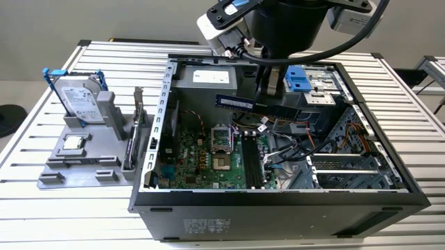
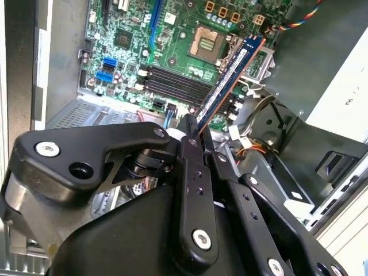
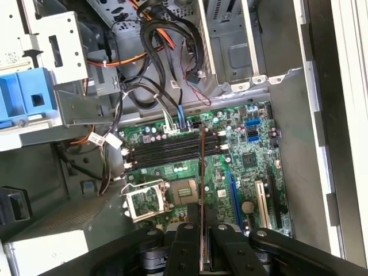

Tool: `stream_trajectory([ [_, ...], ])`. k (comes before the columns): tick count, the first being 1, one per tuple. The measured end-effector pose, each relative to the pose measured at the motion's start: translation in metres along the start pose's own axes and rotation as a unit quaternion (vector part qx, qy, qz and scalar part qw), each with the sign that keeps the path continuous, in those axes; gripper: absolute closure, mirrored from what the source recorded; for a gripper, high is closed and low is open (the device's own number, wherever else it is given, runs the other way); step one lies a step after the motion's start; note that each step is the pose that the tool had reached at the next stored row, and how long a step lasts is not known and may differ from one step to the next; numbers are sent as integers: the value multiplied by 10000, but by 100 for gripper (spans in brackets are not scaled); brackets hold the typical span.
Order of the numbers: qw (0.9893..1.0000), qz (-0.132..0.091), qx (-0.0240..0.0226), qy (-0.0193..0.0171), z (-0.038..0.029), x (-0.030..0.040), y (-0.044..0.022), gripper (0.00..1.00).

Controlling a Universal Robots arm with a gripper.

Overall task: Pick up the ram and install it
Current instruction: 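Insert the ram into the slot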

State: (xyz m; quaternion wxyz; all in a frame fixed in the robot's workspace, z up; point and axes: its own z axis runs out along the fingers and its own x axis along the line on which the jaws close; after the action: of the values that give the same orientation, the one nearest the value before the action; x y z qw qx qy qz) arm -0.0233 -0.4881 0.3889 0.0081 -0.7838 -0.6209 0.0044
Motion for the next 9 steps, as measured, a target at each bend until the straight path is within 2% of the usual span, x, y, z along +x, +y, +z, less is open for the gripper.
stream_trajectory([
  [9,9998,196,-1,3,0,-1,0,100],
])
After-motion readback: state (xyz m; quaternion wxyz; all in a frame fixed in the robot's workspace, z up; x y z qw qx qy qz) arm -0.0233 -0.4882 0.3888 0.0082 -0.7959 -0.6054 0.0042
